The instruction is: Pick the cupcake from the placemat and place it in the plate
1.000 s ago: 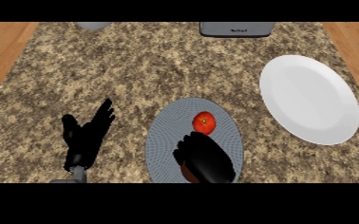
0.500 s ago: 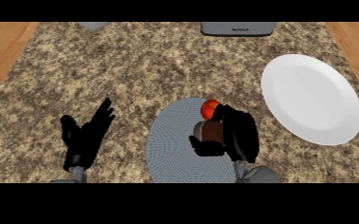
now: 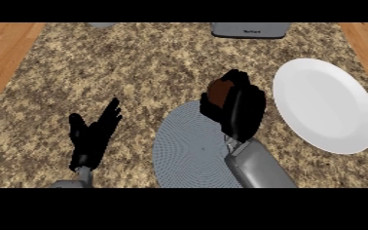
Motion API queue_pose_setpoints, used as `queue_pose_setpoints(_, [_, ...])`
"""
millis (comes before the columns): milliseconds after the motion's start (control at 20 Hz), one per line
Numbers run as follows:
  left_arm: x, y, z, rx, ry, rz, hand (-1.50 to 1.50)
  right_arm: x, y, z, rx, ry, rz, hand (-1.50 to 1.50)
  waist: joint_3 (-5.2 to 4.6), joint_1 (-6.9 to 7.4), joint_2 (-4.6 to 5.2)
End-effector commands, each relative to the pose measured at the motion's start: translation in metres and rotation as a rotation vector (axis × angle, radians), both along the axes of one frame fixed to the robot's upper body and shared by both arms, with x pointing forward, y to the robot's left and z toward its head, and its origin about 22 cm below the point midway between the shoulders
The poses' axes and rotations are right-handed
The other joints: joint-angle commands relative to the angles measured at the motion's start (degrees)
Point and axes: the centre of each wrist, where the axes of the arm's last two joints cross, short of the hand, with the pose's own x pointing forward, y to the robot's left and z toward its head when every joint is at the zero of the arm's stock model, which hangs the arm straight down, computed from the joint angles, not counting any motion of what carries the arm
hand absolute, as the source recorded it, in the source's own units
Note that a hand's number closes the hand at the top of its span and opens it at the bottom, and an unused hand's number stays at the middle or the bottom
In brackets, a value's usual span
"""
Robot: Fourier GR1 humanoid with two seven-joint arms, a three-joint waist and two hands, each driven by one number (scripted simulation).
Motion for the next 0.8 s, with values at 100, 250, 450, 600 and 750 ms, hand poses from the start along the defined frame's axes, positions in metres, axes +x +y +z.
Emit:
queue_pose_setpoints(100, [-0.002, 0.002, -0.002, 0.004, 0.003, 0.018, 0.00, 0.018, -0.004, 0.014, 0.175, -0.166, -0.234, 1.50, 0.04, -0.70, 0.05])
queue_pose_setpoints(250, [0.004, -0.003, -0.001, 0.004, 0.009, 0.023, 0.00, 0.020, -0.016, 0.015, 0.249, -0.233, -0.257, 1.50, 0.09, -1.19, 0.19])
queue_pose_setpoints(450, [-0.006, 0.018, -0.005, 0.011, 0.000, 0.031, 0.00, 0.012, -0.042, 0.006, 0.275, -0.337, -0.294, 1.50, 0.07, -1.80, -0.02])
queue_pose_setpoints(600, [0.005, 0.017, -0.001, -0.004, -0.003, 0.053, 0.00, 0.019, -0.088, -0.020, 0.192, -0.355, -0.354, 1.50, 0.09, -2.02, 0.23])
queue_pose_setpoints(750, [-0.014, 0.003, -0.012, -0.001, 0.004, 0.026, 0.00, 0.024, -0.115, -0.034, 0.145, -0.354, -0.432, 1.50, 0.07, -1.66, 0.10])
